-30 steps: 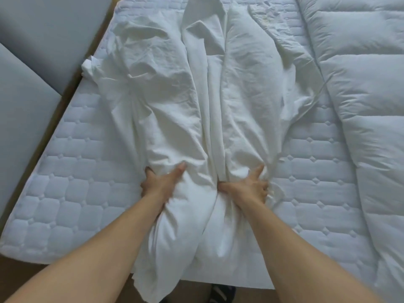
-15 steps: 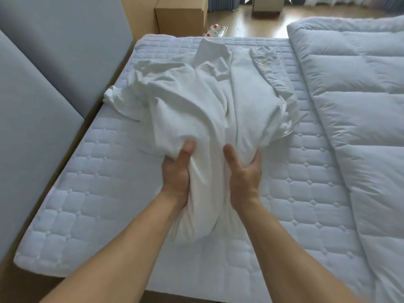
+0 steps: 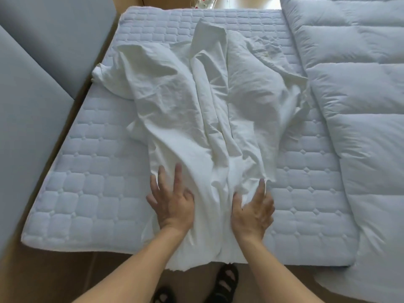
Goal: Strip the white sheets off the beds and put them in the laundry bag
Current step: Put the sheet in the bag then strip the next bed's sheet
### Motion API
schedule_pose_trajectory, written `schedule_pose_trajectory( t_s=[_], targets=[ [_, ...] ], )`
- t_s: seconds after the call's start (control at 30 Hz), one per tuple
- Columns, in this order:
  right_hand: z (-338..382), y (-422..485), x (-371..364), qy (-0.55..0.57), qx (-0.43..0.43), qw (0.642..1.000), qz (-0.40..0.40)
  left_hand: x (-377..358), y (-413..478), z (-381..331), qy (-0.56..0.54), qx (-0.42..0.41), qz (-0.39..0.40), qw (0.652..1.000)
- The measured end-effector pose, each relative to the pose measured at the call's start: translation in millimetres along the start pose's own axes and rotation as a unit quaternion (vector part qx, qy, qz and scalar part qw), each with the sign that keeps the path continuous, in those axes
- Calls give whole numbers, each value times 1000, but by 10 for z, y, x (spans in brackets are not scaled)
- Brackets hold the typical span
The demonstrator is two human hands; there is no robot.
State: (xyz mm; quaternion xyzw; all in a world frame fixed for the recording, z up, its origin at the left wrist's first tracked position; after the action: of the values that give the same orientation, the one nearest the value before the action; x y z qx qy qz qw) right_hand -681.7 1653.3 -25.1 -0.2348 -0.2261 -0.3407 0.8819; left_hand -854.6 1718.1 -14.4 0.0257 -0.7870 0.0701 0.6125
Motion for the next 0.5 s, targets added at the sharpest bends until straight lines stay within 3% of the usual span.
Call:
schedule_pose_trajectory(
  t_s=[0.07,0.13,0.3,0.5],
  targets=[
    [99,33,-10,-9,76,997,32,68,30,-122,-1,-24,36,999],
    [105,57,-62,-42,100,990,89,-36,12,-129,6,-22,104,994],
    [-189,106,-190,-161,-18,958,237,-411,-16,114,92,63,233,966],
    [-81,217,-232,-216,-35,945,245,-354,180,86,113,71,312,941]
  ],
)
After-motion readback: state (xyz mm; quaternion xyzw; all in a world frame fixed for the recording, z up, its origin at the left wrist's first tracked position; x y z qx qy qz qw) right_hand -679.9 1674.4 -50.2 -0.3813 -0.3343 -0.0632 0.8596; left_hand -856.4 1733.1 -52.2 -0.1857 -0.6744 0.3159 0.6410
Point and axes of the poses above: each hand's wrist, its own y-axis towards the middle knuckle, its own x-axis out of the back of the hand, z = x × y, the point moved 3 cm from there along y, towards the middle knuckle, and after that the axes turned 13 degrees about y, right-handed, at the moved point
